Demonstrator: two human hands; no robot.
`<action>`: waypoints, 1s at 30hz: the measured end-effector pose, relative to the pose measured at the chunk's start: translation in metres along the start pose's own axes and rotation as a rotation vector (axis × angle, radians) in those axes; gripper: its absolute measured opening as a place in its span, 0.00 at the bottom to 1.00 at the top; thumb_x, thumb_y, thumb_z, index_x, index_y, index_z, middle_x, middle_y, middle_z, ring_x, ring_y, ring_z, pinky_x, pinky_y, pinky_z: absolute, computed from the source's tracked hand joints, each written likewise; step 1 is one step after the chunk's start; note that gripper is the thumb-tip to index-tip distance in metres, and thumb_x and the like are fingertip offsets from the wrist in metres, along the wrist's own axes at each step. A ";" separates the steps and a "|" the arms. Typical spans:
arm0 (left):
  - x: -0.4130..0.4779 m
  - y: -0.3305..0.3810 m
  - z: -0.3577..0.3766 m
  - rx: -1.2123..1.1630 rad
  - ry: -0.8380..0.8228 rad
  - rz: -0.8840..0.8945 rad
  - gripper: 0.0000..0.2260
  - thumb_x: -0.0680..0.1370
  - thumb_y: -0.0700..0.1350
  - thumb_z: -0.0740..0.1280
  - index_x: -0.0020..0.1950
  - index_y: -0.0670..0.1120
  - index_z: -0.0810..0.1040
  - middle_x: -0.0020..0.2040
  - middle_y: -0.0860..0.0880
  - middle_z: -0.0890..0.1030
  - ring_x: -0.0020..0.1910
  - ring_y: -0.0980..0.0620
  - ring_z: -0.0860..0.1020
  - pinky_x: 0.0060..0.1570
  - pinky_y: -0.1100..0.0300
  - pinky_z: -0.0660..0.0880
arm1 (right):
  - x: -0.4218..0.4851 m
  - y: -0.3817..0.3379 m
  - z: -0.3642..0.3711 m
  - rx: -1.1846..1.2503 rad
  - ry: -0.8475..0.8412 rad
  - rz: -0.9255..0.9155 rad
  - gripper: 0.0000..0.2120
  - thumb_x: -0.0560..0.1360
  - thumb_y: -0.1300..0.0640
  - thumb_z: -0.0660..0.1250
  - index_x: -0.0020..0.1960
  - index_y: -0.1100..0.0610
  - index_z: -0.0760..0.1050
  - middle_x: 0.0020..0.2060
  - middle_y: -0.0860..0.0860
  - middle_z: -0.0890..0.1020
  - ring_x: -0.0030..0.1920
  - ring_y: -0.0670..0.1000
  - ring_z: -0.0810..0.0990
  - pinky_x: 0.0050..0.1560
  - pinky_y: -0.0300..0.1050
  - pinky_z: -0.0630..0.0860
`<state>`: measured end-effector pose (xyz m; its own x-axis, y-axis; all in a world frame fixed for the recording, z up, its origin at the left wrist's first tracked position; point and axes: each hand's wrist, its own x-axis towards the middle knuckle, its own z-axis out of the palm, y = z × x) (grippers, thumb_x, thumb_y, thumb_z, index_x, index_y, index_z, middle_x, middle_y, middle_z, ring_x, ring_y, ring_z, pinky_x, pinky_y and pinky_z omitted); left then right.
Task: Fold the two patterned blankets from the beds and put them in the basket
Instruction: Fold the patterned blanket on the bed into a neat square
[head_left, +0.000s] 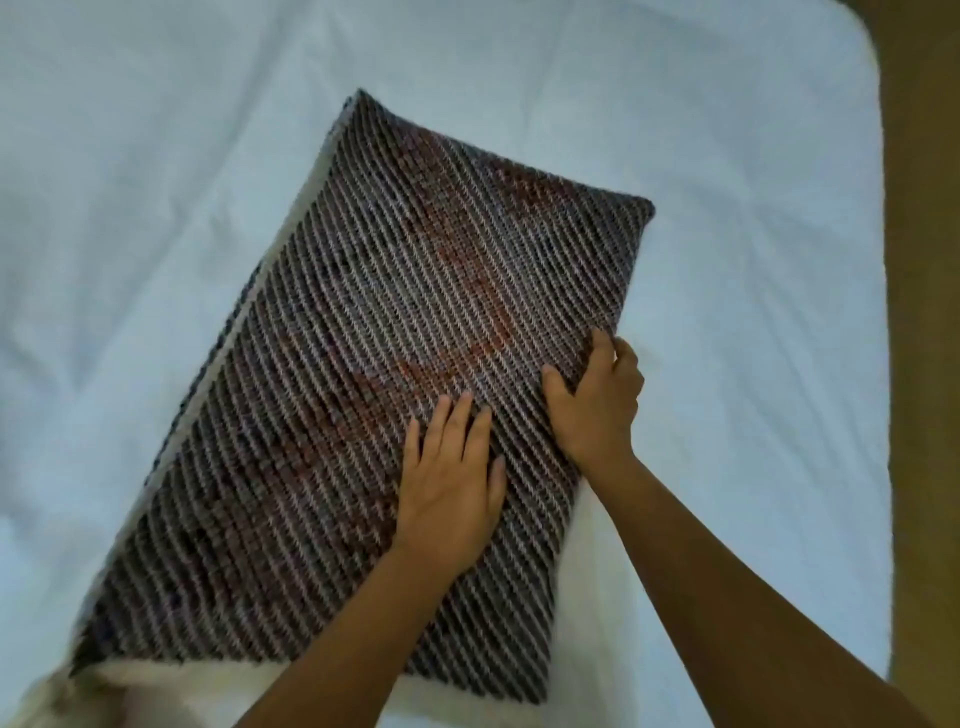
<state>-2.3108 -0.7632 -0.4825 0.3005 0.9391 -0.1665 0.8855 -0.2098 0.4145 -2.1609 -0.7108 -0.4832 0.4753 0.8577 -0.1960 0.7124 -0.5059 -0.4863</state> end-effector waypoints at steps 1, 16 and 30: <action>-0.019 0.008 0.002 0.000 -0.013 -0.005 0.20 0.77 0.50 0.62 0.67 0.43 0.71 0.68 0.43 0.72 0.69 0.44 0.67 0.68 0.43 0.54 | -0.011 0.006 -0.005 0.101 -0.014 0.059 0.33 0.74 0.47 0.64 0.73 0.58 0.57 0.69 0.60 0.64 0.68 0.59 0.63 0.68 0.55 0.61; -0.130 0.068 0.042 -0.118 0.005 -0.235 0.30 0.76 0.36 0.58 0.76 0.46 0.50 0.75 0.43 0.59 0.74 0.48 0.59 0.71 0.56 0.55 | -0.043 0.027 -0.023 0.621 -0.270 0.259 0.12 0.73 0.63 0.63 0.55 0.57 0.69 0.52 0.53 0.76 0.51 0.53 0.77 0.51 0.47 0.75; -0.129 0.071 0.031 -0.088 -0.039 -0.062 0.27 0.76 0.59 0.57 0.73 0.49 0.62 0.73 0.50 0.65 0.71 0.51 0.62 0.68 0.51 0.57 | -0.052 0.063 -0.028 0.401 -0.169 0.173 0.31 0.73 0.54 0.66 0.70 0.59 0.56 0.66 0.59 0.69 0.63 0.58 0.71 0.60 0.48 0.69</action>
<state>-2.2753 -0.9078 -0.4593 0.2617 0.9378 -0.2282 0.8688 -0.1259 0.4789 -2.1262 -0.7893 -0.4794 0.4555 0.7834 -0.4229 0.3588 -0.5963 -0.7181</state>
